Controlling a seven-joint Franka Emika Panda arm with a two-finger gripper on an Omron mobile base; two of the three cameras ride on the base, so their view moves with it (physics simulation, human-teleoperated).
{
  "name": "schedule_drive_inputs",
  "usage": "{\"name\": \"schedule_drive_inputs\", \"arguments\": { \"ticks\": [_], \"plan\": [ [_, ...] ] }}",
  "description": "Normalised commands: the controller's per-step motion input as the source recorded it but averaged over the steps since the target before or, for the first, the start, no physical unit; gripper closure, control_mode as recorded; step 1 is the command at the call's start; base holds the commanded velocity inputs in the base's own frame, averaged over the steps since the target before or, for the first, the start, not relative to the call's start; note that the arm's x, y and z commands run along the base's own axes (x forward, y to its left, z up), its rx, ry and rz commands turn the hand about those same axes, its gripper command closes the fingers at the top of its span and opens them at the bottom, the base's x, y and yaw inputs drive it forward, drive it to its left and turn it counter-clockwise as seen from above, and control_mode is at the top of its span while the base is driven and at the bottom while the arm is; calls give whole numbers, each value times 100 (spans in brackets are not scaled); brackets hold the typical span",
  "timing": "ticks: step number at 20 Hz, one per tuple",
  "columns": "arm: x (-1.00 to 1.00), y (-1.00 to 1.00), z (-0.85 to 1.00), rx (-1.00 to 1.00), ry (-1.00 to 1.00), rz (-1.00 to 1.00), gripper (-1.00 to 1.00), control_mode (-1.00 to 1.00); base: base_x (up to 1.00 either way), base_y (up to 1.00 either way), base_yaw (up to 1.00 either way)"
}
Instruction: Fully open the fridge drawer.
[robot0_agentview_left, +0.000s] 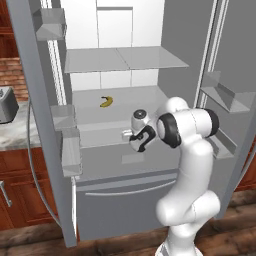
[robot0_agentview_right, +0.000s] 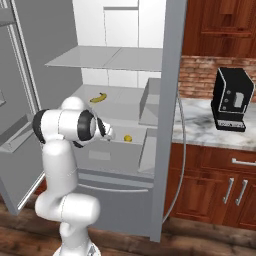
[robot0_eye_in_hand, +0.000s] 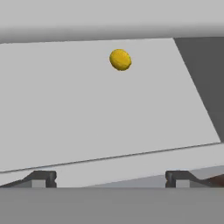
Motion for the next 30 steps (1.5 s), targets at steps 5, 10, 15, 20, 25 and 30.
{"name": "schedule_drive_inputs", "arguments": {
  "ticks": [5,10,15,20,25,30],
  "plan": [
    [-81,-25,-5,-22,7,0,-100,-100,0,0,0],
    [-90,-35,-12,-23,12,0,-100,-100,0,0,0],
    [-93,-50,-9,-21,17,0,-100,-100,0,0,0],
    [-97,-59,-14,-19,18,0,-100,-100,0,0,0],
    [-99,-62,-18,-19,17,0,-100,-100,0,0,0],
    [-95,-57,-13,-17,17,0,-100,-100,0,0,0]
  ]
}}
